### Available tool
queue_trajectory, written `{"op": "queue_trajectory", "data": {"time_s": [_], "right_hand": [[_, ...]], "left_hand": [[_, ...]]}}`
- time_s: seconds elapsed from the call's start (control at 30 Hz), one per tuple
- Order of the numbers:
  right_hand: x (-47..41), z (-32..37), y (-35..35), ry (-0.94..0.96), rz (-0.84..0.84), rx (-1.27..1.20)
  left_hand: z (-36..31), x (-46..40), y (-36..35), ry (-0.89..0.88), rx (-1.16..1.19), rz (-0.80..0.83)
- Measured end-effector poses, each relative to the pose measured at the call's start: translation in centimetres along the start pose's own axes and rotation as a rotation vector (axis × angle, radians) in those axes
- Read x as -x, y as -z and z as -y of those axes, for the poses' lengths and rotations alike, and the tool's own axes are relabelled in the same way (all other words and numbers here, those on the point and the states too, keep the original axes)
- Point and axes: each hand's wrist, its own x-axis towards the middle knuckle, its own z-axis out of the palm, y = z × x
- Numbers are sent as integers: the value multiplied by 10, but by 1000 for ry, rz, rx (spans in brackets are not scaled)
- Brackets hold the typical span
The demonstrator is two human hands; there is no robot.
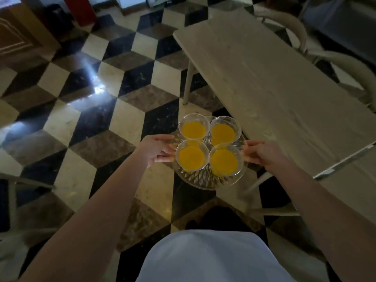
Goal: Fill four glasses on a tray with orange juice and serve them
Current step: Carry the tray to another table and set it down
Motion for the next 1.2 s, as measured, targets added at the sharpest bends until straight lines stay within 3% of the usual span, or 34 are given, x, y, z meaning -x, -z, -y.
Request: {"op": "queue_trajectory", "data": {"time_s": [0.47,0.77,1.2], "right_hand": [[-192,168,-33,15,-130,-93],[-287,265,-19,-26,-232,-192],[-380,316,5,-98,-565,-454]], "left_hand": [[-221,-233,-6,10,-47,116],[-351,-355,-46,-39,-216,184],[-500,-531,-160,1,-475,504]]}}
